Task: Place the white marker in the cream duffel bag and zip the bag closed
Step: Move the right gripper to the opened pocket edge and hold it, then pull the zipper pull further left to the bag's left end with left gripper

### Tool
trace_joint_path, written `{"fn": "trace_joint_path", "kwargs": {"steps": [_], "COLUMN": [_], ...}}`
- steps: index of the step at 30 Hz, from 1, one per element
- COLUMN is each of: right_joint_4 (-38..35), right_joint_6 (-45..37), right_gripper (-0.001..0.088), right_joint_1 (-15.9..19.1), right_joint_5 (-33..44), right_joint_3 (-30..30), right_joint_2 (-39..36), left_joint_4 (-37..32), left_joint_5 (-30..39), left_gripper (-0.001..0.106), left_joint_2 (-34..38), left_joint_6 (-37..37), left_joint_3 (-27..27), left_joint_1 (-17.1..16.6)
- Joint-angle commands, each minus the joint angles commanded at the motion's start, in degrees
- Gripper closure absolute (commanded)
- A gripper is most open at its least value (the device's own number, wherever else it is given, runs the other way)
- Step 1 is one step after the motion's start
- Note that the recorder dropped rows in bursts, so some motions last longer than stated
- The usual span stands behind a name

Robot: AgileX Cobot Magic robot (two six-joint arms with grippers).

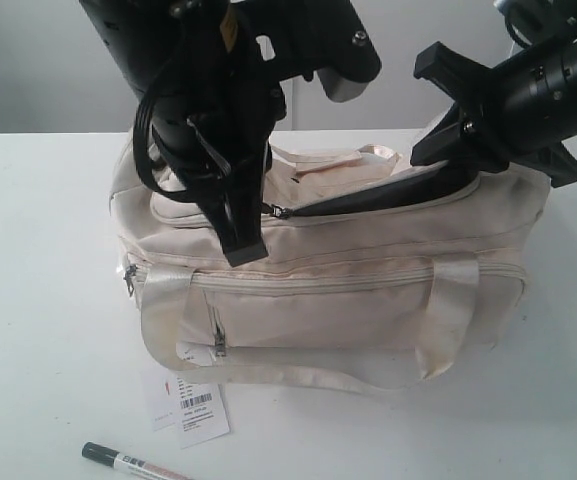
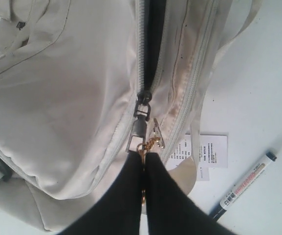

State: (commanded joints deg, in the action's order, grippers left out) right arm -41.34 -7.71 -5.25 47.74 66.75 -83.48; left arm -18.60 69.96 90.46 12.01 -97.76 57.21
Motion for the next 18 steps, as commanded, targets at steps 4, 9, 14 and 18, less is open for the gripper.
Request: {"fn": "trace_joint_path", "kwargs": {"steps": [4, 9, 14, 18], "right_joint_4": [0.00, 0.00, 0.00, 0.00], "right_joint_6": [0.00, 0.00, 0.00, 0.00], "right_gripper": [0.0868, 0.0868, 0.0868, 0.0868], "right_joint_1": [0.13, 0.12, 0.26, 0.26], "right_joint_5": [0.00, -0.13, 0.00, 0.00], "right_joint_3": [0.00, 0.00, 0.00, 0.00], "right_joint_2": [0.00, 0.00, 0.00, 0.00], "left_joint_4": [0.00, 0.27, -3.36, -5.36], "left_joint_5": [0.00, 0.00, 0.00, 0.00], "left_gripper": [0.105, 0.105, 0.105, 0.105], "left_joint_2": [-0.79, -1.13, -1.13, -2.52], "left_joint_6": [0.13, 0.25, 0.25, 0.25], "left_joint_3": [0.00, 0.66, 3.37, 4.06], "left_joint_1": [0.00, 0.00, 0.00, -0.12]}}
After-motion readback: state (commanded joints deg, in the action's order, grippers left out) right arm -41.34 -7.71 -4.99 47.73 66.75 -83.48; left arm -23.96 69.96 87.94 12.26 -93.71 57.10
